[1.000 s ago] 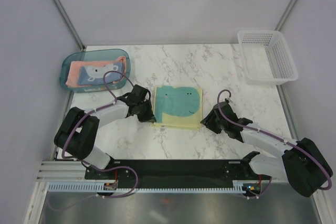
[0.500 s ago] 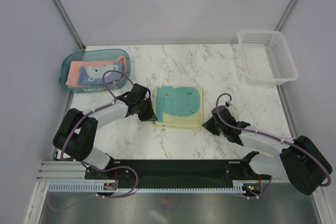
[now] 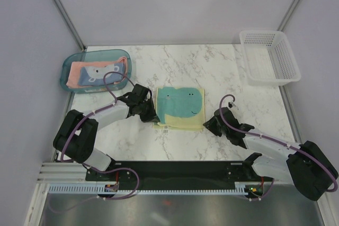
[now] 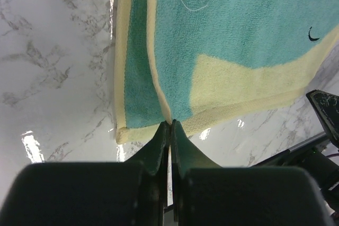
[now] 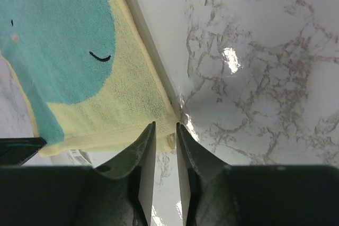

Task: Fold and stack the towels
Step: Fold the towel

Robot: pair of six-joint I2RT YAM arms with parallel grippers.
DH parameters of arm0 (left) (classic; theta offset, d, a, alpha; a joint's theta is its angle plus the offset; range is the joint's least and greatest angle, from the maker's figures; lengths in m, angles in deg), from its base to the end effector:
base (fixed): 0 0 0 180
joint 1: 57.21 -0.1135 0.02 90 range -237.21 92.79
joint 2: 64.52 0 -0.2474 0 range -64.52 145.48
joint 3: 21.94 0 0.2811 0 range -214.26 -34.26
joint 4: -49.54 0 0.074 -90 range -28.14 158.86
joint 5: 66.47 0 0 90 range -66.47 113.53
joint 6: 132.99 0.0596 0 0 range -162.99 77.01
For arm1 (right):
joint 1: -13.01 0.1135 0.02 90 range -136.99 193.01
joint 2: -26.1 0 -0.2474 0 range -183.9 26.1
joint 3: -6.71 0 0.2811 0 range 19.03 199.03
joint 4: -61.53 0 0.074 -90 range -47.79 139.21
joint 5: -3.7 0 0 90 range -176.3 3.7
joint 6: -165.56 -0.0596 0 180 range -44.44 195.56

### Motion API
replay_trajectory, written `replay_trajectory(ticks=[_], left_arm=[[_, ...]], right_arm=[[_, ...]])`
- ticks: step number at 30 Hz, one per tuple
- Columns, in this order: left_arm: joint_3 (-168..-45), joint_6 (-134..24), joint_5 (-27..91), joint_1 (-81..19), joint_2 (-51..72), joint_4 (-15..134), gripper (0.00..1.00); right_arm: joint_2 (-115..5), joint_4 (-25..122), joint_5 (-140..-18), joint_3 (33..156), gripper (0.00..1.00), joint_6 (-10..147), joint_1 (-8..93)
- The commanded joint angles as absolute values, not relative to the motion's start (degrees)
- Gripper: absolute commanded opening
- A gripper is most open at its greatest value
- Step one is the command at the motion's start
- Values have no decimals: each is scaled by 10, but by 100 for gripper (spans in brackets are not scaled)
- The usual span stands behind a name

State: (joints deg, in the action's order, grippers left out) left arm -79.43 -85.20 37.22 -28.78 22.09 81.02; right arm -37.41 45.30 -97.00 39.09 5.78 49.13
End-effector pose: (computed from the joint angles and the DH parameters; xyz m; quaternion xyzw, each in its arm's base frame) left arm 0.2709 -0.1627 0.1088 -0.0852 0.9571 -0.2397 0.1389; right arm 0.2004 0.1326 0.0921 0.3010 0.8780 0.2366 0.2874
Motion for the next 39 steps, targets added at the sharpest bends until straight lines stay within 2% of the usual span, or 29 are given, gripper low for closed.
replay_trajectory(ticks=[1,12,20,23,25,26,27,29,39], left_arm=[[-816,-896,409,-286,200,794,2],[-837,-920,413,-290,197,794,2],[-837,-927,408,-292,187,795,2],[-836,-926,408,-292,185,796,2],[-834,-926,407,-292,184,795,2],[-834,-926,407,-291,184,795,2],[-832,-925,403,-292,184,796,2],[-832,-922,399,-291,183,797,2],[-850,-890,389,-291,174,810,2]], right_arm=[[-364,449,-986,398,30,43,502],[-371,454,-1025,379,40,18,521],[-418,488,-1022,382,39,16,521],[-428,488,-1019,380,36,14,522],[-424,488,-1026,376,28,9,523],[-413,484,-1034,371,23,8,523],[-409,483,-1039,368,12,6,523],[-393,477,-1048,365,1,9,522],[-366,487,-1038,406,0,86,523]])
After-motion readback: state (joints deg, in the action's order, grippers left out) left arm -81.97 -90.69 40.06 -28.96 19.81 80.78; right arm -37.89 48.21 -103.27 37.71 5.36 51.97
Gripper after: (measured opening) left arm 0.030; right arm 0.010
